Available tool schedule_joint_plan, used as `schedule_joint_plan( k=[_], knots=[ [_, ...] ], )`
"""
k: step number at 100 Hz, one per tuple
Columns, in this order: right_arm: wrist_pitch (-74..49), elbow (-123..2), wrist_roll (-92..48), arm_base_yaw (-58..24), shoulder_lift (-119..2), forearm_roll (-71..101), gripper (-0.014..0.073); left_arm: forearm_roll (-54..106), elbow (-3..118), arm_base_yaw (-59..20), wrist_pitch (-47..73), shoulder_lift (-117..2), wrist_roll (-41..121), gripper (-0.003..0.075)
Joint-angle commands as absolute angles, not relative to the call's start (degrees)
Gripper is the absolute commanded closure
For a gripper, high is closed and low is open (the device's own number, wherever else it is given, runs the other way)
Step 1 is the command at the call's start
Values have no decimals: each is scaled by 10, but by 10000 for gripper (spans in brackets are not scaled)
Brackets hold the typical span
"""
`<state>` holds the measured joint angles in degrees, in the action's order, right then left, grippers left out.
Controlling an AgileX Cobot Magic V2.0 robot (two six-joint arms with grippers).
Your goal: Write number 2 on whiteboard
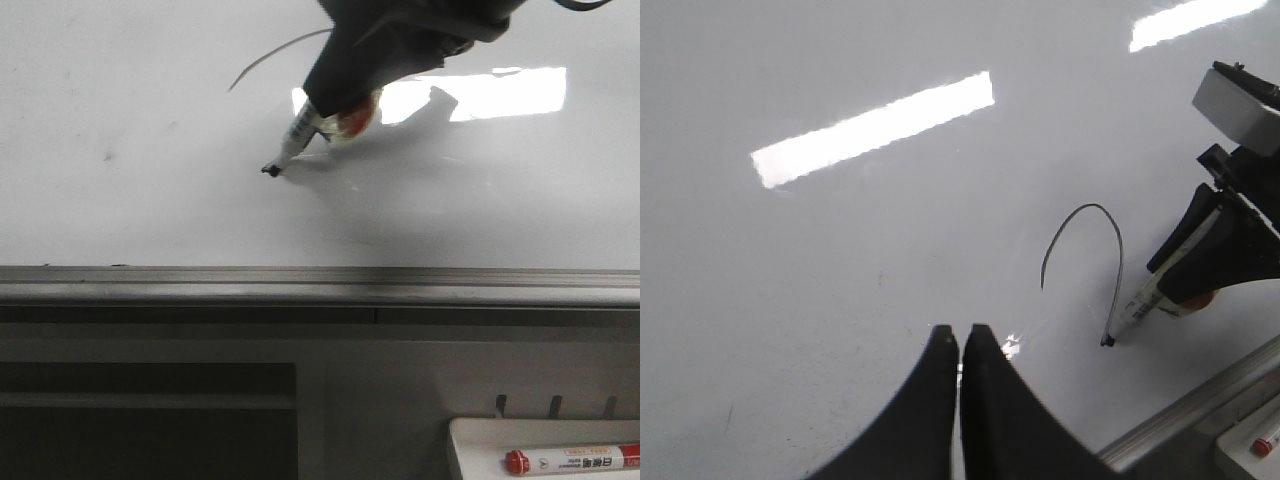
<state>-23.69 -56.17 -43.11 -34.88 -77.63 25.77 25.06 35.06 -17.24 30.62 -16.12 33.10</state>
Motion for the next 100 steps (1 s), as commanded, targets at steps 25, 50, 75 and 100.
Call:
schedule_joint_plan(
  k=[25,50,75,100],
  knots=[
    [-266,-569,-357,-221,-692,131,643,265,364,-171,266,-167,323,741],
    [-311,-569,-241,-179,-649,-4,643,265,364,-171,266,-167,323,741],
    [-308,-570,-247,-209,-586,115,645,287,364,-171,276,-167,323,741],
    [-309,-575,-350,-350,-477,327,645,398,427,-171,396,-182,402,530]
  ],
)
